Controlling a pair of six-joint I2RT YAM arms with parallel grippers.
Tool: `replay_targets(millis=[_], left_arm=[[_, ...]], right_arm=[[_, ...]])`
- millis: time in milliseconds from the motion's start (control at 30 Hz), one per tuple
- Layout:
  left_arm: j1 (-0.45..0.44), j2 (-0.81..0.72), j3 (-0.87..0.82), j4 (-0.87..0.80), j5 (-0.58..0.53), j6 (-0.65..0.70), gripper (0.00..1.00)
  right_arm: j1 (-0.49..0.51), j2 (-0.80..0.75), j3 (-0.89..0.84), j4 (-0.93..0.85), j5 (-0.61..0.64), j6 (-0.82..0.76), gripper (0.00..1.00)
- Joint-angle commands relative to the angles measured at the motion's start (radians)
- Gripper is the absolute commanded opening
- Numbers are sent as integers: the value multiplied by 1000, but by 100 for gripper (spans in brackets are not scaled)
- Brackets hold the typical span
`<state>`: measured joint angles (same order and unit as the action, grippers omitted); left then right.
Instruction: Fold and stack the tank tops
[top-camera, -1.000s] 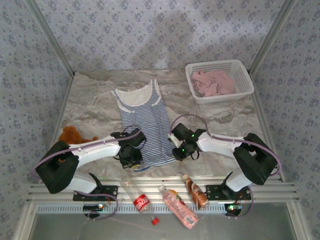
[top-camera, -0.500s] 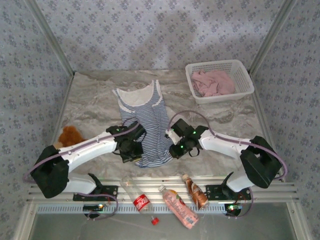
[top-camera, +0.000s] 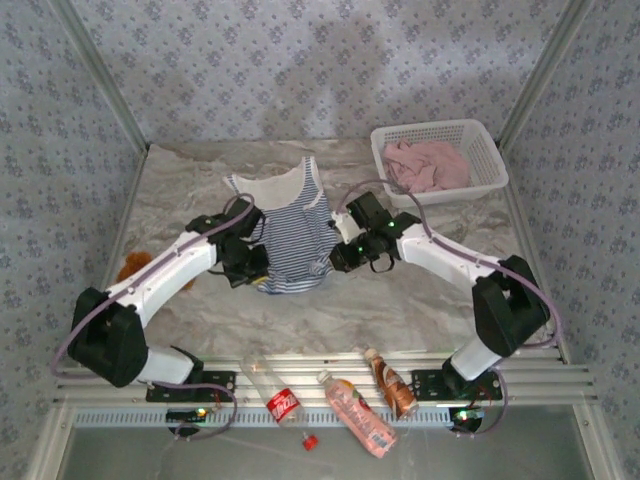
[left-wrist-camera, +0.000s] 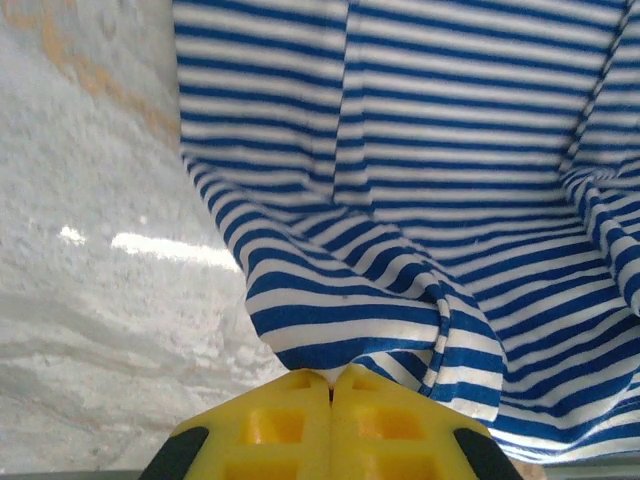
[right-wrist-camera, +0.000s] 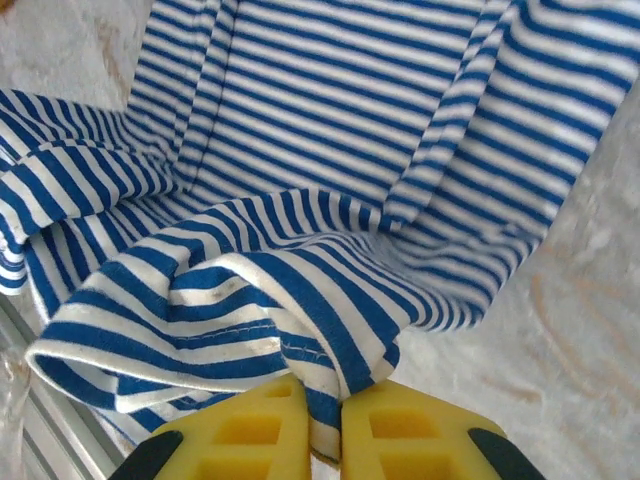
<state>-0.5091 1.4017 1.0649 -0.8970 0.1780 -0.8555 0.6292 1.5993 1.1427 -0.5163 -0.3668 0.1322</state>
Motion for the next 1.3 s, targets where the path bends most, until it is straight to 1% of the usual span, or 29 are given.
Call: replay_targets(millis=[0, 200, 533, 700, 800, 900, 1100, 1167, 1267], left_arm=[[43, 51, 84, -22, 32, 98, 0], [135, 162, 193, -24, 46, 176, 0], [236, 309, 340, -19, 73, 237, 0], [265, 388, 391, 11, 75, 240, 0], [270, 454, 425, 27, 87, 240, 1], [273, 509, 452, 45, 72, 233, 2], [291, 590, 506, 63, -3, 213, 3], [298, 606, 516, 68, -19, 203, 4], [309, 609, 511, 86, -38, 178, 10]], right_arm=[[-28, 64, 113, -50, -41, -26, 15], [-74, 207, 266, -80, -58, -33, 16], [-130, 432, 543, -175, -55, -52, 17], [-149, 555, 680, -198, -55, -46, 19], [-151, 634, 778, -240, -59, -54, 20], [-155, 696, 844, -244, -52, -41, 21], [-175, 804, 966, -218, -42, 16, 21], [-181, 817, 977, -183, -34, 41, 20], [-190, 820, 976, -120, -35, 80, 24]])
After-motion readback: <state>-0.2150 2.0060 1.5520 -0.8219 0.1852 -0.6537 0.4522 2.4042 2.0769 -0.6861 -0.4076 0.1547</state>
